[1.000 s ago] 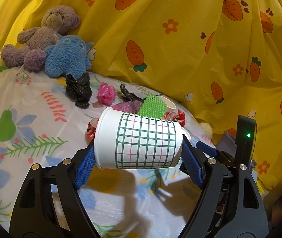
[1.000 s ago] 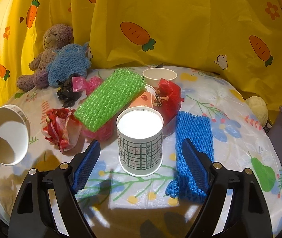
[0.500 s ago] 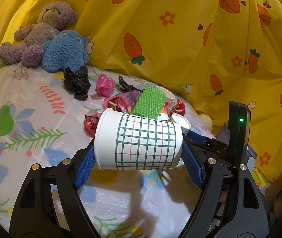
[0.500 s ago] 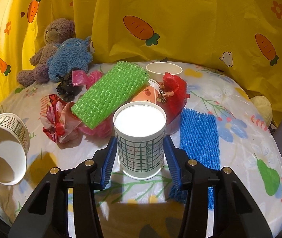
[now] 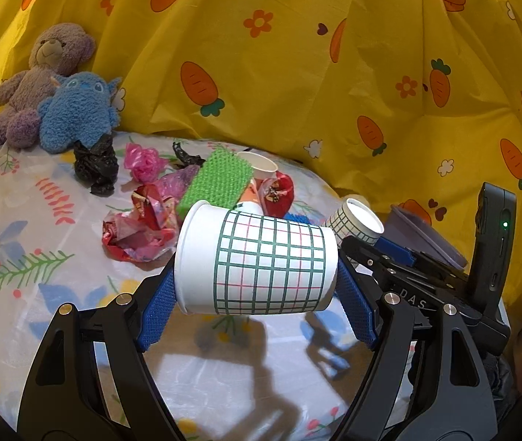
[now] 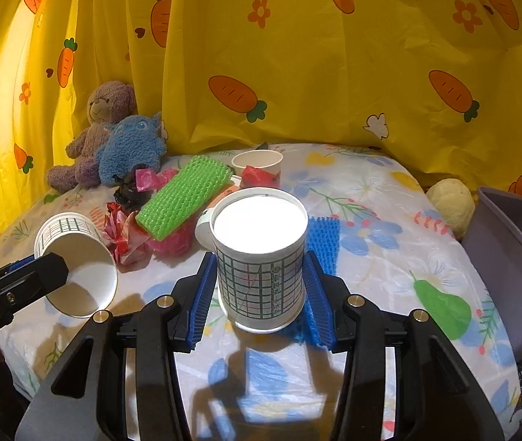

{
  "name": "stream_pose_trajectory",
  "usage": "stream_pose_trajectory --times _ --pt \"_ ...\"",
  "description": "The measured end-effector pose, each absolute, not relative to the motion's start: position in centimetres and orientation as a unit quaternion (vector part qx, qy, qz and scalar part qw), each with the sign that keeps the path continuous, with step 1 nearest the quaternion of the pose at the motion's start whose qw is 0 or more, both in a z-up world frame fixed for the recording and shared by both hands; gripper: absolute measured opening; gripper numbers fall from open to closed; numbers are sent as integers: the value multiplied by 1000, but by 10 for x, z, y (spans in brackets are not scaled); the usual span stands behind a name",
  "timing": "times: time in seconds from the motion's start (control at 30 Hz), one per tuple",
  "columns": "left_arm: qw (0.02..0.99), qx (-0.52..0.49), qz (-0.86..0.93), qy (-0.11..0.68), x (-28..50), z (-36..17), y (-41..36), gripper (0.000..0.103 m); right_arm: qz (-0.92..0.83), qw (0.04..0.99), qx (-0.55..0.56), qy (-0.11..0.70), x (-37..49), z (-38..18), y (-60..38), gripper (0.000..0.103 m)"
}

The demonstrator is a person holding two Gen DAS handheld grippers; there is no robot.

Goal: Collect trash
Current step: 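Carry both grid cups over the grey bin with both tools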

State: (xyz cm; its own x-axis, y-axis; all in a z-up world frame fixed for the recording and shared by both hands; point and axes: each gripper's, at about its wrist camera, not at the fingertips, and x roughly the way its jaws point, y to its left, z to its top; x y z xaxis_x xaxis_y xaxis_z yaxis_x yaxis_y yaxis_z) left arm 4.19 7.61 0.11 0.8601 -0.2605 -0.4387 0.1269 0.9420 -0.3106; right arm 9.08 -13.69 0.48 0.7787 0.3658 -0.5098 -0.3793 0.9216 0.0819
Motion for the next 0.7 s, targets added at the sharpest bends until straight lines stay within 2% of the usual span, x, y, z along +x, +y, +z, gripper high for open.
stream_pose_trajectory --times 0.23,0.47,0.7 --pt "954 -108 -153 235 61 28 13 78 137 963 -5 234 78 23 -200 48" --pt "947 -68 -221 225 108 57 -81 78 -32 982 14 184 87 47 -298 48" --pt "924 -49 -301 230 165 64 -183 78 -121 972 49 195 109 40 -374 48"
